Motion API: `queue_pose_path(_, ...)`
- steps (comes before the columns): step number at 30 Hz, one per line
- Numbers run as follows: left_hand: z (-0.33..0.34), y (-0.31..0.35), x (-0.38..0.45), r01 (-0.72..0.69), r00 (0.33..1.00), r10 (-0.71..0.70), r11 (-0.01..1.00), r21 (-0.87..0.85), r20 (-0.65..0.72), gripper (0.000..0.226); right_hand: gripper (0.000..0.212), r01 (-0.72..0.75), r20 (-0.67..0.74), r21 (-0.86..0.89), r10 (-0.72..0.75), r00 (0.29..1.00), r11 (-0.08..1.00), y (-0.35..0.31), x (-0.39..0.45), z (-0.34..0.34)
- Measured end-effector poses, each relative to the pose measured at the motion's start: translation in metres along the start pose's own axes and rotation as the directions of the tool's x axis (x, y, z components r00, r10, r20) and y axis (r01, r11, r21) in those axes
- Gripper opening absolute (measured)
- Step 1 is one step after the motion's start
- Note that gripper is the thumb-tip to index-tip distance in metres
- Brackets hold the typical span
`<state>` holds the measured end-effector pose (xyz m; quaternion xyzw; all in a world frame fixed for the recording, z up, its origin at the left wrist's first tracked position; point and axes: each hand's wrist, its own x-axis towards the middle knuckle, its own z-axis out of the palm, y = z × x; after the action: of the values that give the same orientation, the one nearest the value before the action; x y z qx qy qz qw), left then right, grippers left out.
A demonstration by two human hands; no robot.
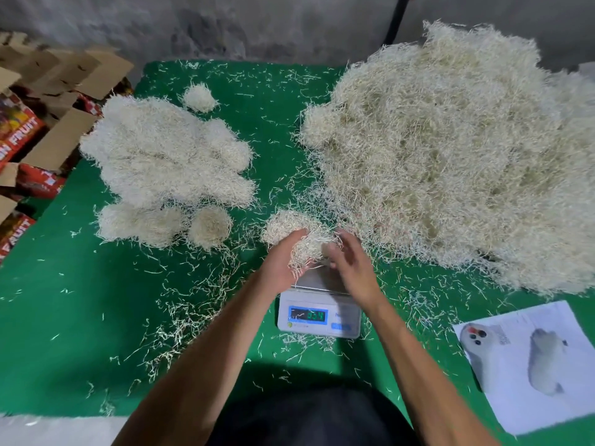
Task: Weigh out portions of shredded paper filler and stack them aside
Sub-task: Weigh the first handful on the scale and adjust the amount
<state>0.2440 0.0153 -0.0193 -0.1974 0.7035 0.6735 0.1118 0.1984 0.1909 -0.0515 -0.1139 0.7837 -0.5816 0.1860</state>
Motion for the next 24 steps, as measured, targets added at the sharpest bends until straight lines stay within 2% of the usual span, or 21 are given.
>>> queue_pose_path(1, -0.002, -0.004, -0.001, -0.037, 0.999, 0.039, 0.991, 0.126, -0.011, 0.067, 0.064, 0.01, 0.046, -0.009, -0.009, 0.999, 1.0, 0.0, 0.0, 0.008)
queue_pose_path(2, -0.003, -0.003, -0.006, -0.074, 0.997, 0.069, 0.98, 0.184, 0.032, 0.07, 0.058, 0.034, 0.058, -0.027, -0.032, 0.998, 0.999, 0.0, 0.0, 0.015)
queue_pose_path(4, -0.007, -0.005, -0.01, -0.168, 0.983, 0.144, 0.953, 0.252, 0.114, 0.096, 0.047, 0.062, -0.007, -0.002, -0.062, 0.998, 0.998, 0.005, 0.0, 0.021)
queue_pose_path(5, -0.012, -0.009, -0.008, -0.202, 0.976, 0.169, 0.939, 0.277, 0.137, 0.105, 0.049, 0.056, -0.049, 0.019, -0.055, 0.997, 0.998, 0.009, 0.001, 0.019)
queue_pose_path(6, -0.016, -0.009, -0.009, -0.205, 0.973, 0.171, 0.949, 0.239, 0.155, 0.104, 0.053, 0.032, -0.077, 0.004, -0.032, 0.997, 0.999, 0.008, 0.0, 0.015)
queue_pose_path(8, -0.02, -0.01, -0.011, -0.141, 0.987, 0.129, 0.98, 0.14, 0.092, 0.076, 0.07, -0.017, -0.05, -0.112, 0.012, 0.999, 0.994, 0.008, -0.003, 0.003)
queue_pose_path(9, -0.023, -0.012, -0.011, -0.073, 0.997, 0.072, 0.992, 0.1, 0.017, 0.073, 0.078, 0.012, -0.022, -0.245, -0.018, 1.0, 0.969, 0.009, -0.003, -0.003)
queue_pose_path(11, -0.027, -0.019, -0.007, 0.071, 0.994, -0.06, 0.99, 0.12, -0.094, 0.093, 0.085, 0.121, 0.022, -0.503, -0.127, 0.992, 0.856, 0.016, -0.002, -0.015)
queue_pose_path(12, -0.029, -0.025, -0.006, 0.075, 0.991, -0.055, 0.984, 0.159, -0.123, 0.095, 0.084, 0.101, -0.011, -0.535, -0.126, 0.992, 0.839, 0.018, -0.003, -0.02)
queue_pose_path(14, -0.033, -0.038, -0.008, 0.056, 0.988, -0.03, 0.984, 0.169, -0.151, 0.089, 0.08, -0.008, -0.135, -0.448, -0.059, 0.989, 0.894, 0.018, -0.008, -0.027)
queue_pose_path(15, -0.034, -0.043, -0.009, 0.043, 0.987, -0.019, 0.987, 0.152, -0.158, 0.079, 0.077, -0.041, -0.175, -0.37, -0.026, 0.984, 0.928, 0.021, -0.011, -0.028)
queue_pose_path(17, -0.036, -0.054, -0.011, 0.011, 0.989, 0.008, 0.992, 0.129, -0.151, 0.04, 0.073, -0.078, -0.229, -0.256, 0.018, 0.973, 0.963, 0.026, -0.02, -0.028)
queue_pose_path(19, -0.035, -0.06, -0.013, -0.021, 0.987, 0.036, 0.995, 0.096, -0.157, 0.02, 0.074, -0.103, -0.259, -0.181, 0.054, 0.964, 0.978, 0.032, -0.028, -0.026)
queue_pose_path(20, -0.035, -0.061, -0.014, -0.022, 0.984, 0.034, 0.997, 0.071, -0.176, 0.019, 0.076, -0.118, -0.268, -0.155, 0.073, 0.961, 0.981, 0.033, -0.031, -0.024)
queue_pose_path(24, -0.035, -0.065, -0.018, 0.051, 0.965, -0.084, 0.99, -0.135, -0.249, 0.045, 0.074, -0.134, -0.28, -0.085, 0.106, 0.954, 0.987, 0.038, -0.037, -0.019)
